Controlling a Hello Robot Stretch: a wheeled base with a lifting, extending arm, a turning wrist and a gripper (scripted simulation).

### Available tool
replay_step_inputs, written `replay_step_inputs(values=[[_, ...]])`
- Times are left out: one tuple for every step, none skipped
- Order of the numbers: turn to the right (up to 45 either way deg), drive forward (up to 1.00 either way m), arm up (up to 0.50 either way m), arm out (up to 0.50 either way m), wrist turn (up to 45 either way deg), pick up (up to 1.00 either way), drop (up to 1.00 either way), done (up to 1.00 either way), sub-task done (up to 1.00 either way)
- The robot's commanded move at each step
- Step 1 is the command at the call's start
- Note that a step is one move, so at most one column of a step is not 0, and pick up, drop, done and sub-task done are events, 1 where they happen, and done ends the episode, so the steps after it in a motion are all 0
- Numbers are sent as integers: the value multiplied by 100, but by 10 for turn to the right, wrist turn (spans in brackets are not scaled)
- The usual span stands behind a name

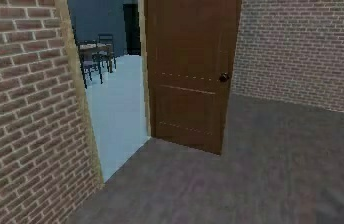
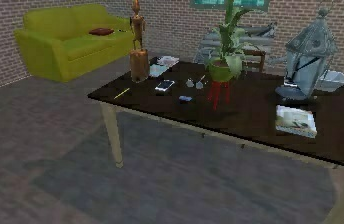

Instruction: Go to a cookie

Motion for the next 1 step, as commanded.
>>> replay_step_inputs(values=[[0,100,0,0,0,0,0,0,0]])
